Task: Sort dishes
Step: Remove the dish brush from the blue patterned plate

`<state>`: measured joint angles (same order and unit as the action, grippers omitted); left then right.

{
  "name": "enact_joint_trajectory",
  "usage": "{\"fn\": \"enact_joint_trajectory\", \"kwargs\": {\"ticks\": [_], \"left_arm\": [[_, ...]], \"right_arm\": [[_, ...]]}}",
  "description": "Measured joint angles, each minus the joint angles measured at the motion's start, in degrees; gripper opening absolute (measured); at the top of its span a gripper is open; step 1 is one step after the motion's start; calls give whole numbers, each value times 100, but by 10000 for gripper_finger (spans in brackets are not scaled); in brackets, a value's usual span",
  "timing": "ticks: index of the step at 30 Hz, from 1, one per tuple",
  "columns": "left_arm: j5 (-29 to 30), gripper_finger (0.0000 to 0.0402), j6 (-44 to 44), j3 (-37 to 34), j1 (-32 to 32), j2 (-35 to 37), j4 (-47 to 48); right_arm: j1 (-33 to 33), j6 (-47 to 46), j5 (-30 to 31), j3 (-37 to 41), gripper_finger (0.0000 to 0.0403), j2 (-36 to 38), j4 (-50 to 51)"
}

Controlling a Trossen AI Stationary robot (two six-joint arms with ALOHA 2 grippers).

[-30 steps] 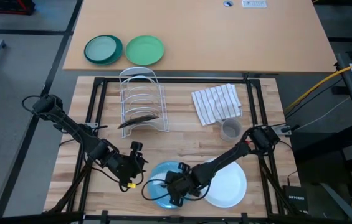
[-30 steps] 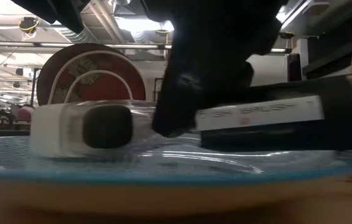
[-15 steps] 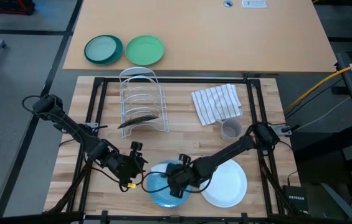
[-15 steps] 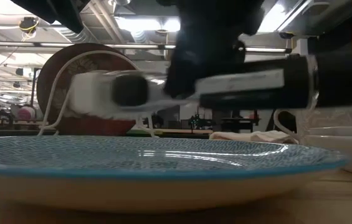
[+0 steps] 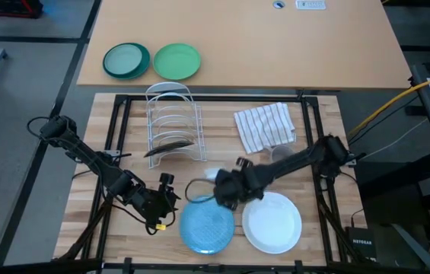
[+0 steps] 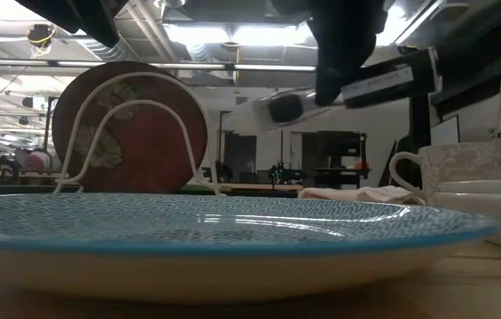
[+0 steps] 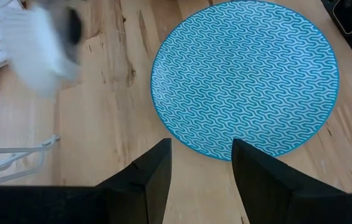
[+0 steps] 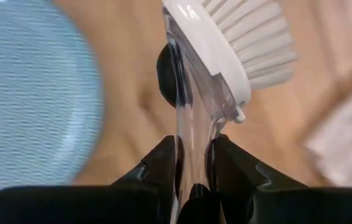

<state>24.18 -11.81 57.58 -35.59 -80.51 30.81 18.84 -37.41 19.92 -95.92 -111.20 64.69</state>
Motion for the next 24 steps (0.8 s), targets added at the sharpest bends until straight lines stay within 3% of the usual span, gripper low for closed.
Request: {"fn": "enact_joint_trajectory", "kwargs": {"ticks": [11,18,24], "left_arm": [[2,155,24,0,-2,0,0],[0,155,-266,0,0,0,2],[2,155,-311,0,2,0,0]], "right_arm": [[-1698,1022,589,-7,92,482,875],[-3076,1888,468,-4,92,411,333],[-3745,2287,190,-4,92,209,-354]]}}
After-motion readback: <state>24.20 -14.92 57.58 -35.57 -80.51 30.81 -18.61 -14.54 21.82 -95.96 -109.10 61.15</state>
